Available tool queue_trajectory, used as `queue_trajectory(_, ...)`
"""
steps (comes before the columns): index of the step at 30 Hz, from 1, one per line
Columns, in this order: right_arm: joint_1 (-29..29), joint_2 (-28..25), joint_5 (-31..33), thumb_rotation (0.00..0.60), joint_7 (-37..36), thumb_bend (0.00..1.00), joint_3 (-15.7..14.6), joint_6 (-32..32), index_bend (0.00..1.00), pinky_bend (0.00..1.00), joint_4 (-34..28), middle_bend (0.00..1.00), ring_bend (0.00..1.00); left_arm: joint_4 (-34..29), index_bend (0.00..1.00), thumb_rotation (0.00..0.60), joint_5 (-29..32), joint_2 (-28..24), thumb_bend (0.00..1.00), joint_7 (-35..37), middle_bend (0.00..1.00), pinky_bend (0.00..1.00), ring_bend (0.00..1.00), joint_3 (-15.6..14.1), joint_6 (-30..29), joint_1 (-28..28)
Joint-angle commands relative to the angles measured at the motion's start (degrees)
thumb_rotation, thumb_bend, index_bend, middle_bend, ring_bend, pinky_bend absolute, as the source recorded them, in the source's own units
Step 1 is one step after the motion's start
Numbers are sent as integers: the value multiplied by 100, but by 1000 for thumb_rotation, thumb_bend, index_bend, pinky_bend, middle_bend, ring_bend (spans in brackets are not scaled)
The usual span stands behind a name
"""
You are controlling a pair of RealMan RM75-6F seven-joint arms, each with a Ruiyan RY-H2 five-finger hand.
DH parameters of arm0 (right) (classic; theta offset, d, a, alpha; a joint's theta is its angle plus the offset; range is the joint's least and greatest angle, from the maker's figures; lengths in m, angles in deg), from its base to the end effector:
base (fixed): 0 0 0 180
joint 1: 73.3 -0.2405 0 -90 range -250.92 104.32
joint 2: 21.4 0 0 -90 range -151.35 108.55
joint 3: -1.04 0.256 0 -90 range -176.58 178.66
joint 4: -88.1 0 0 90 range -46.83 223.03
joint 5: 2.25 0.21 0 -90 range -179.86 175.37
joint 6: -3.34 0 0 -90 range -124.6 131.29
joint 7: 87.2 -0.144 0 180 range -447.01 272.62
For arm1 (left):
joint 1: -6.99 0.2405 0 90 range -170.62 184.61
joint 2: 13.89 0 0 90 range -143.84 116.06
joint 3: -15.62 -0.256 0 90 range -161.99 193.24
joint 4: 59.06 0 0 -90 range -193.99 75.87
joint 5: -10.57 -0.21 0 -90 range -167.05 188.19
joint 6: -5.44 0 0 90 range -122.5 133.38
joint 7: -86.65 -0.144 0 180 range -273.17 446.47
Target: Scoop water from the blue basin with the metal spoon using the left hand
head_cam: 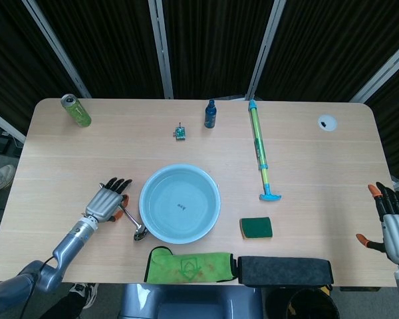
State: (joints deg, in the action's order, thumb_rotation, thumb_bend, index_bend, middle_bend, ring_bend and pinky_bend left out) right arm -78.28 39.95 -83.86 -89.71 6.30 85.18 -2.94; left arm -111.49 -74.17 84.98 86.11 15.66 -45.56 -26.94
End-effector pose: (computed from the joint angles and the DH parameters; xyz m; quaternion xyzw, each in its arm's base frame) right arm -0.3279 -0.1908 0.1809 0.5745 -0.3996 0.3694 0.6113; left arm -0.2748 0.3194 -0.0577 -0.7994 -0.3459 -0.2611 0.4162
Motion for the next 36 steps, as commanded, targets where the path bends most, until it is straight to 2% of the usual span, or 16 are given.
queue_trajectory(1, 1, 1, 6, 600, 1, 0, 1, -1, 0, 0, 5, 0, 0, 3, 516, 600, 8, -4, 490, -6, 0, 0, 0, -8, -15, 10)
queue_trajectory(6, -4, 5, 14, 600, 24, 0, 2, -12, 0, 0, 2, 0, 0, -72, 551, 600, -37, -77, 550, -22, 0, 0, 0, -45, -180, 70)
queue_trajectory(12, -4, 18, 19, 600, 61, 0, 3, -8, 0, 0, -5, 0, 0, -317, 550, 600, -100, -250, 543, -106, 0, 0, 0, -110, -414, 175)
queue_trajectory(25, -10, 44, -7, 600, 161, 0, -21, -10, 0, 0, -38, 0, 0, -1705, 560, 600, -448, -1051, 539, -621, 0, 0, 0, -255, -1335, 495)
queue_trajectory(36, 16, 26, -85, 600, 149, 0, -50, 49, 0, 0, -72, 0, 0, -2431, 574, 600, -636, -1475, 539, -1018, 0, 0, 0, -309, -1668, 616)
